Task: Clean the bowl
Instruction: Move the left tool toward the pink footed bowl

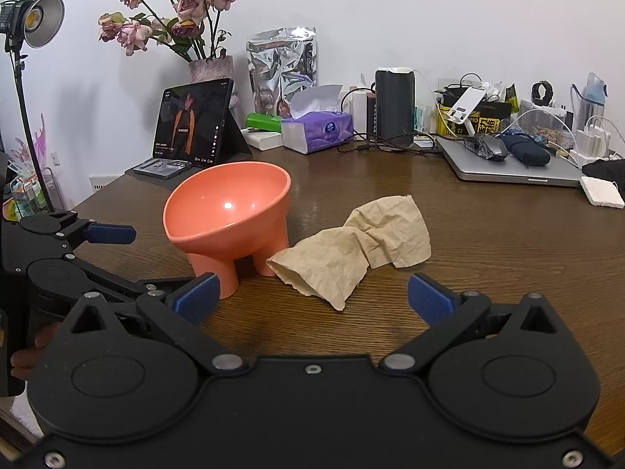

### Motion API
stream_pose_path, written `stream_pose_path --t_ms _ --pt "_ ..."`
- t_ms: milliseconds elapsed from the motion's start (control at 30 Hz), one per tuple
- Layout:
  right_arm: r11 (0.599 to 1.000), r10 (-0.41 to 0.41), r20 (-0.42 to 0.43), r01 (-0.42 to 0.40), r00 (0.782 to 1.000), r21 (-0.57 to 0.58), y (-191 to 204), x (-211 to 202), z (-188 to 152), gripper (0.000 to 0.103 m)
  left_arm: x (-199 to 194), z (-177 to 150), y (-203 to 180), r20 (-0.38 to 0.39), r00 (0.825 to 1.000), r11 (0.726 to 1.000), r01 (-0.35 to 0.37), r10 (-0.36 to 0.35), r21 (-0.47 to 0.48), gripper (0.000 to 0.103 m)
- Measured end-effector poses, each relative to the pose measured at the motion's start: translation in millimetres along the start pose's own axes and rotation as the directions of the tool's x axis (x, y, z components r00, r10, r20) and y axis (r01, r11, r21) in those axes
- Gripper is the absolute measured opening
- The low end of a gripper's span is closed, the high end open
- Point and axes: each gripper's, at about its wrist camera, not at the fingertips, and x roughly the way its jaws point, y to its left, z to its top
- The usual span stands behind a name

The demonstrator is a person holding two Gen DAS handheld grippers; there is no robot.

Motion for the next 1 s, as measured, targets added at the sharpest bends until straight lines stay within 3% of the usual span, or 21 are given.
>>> stream_pose_path --t_ms 700,1000 --pt "1.000 -0.010 -0.010 0.010 1.000 0.006 -1.5 8.9 2.0 0.103 5.0 12.8 18.9 -0.010 1.000 1.000 0.014 -0.014 -0.006 0.103" --pt "1.000 -0.009 -0.006 0.009 1.000 0.012 4.4 4.2 -4.4 0.103 -2.2 4.3 12.2 0.005 1.000 1.000 -0.002 0.002 -0.004 0.103"
